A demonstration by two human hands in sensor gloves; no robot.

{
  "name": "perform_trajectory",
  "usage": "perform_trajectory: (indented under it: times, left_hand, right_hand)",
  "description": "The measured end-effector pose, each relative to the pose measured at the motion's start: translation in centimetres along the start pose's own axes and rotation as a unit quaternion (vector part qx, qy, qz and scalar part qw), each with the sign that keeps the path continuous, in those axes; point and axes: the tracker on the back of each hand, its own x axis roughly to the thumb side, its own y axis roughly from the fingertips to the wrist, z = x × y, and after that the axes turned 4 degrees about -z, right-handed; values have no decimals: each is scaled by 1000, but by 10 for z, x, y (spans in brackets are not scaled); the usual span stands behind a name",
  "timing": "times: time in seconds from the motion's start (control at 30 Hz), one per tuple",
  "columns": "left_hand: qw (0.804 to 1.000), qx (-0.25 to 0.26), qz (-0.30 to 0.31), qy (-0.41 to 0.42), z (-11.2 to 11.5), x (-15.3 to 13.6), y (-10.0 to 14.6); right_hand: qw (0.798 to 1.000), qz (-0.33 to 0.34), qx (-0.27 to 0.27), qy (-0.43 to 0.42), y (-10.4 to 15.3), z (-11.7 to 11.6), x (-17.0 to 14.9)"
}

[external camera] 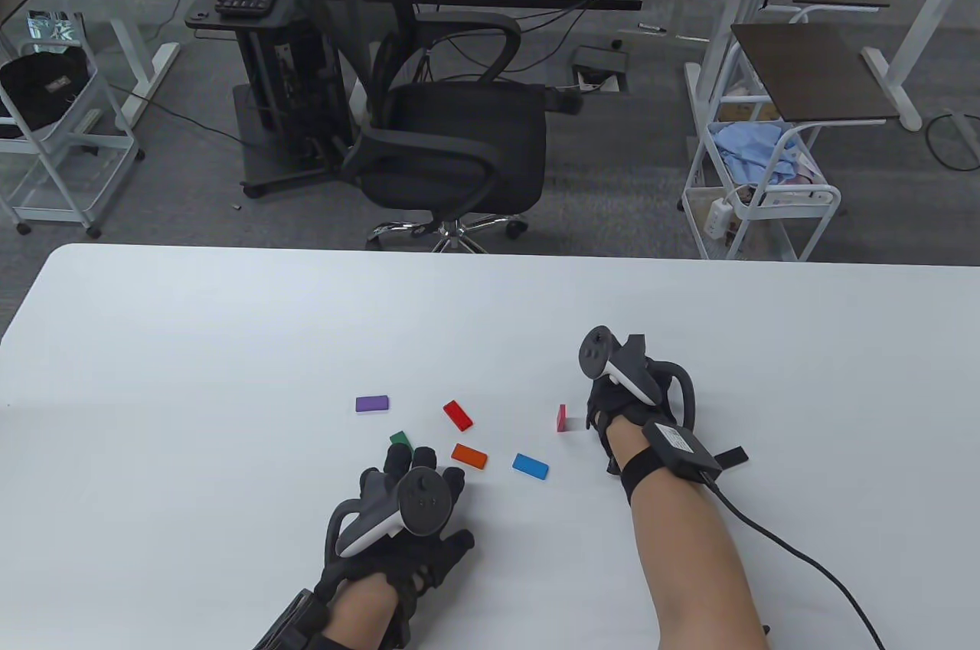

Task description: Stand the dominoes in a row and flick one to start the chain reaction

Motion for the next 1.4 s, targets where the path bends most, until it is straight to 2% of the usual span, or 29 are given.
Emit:
perform_trajectory:
  times: [0.13,0.37,0.83,1.07,1.4]
  left_hand:
    - [1000,1,0,4,-1,-1,0]
    - [1000,4,1,5,-1,-1,0]
    - [1000,4,6,9,-1,-1,0]
    - [1000,4,10,9,-1,0,0]
    - [1000,2,12,10,-1,0,0]
  right_hand:
    - [1000,3,-4,-19,3,1,-5]
    - [998,7,-19,-67,13,17,-14]
    - [989,36,-46,-138,49,39,-29]
    - [978,51,-32,-199,60,34,-34]
    - [973,70,-4,-221,60,18,-29]
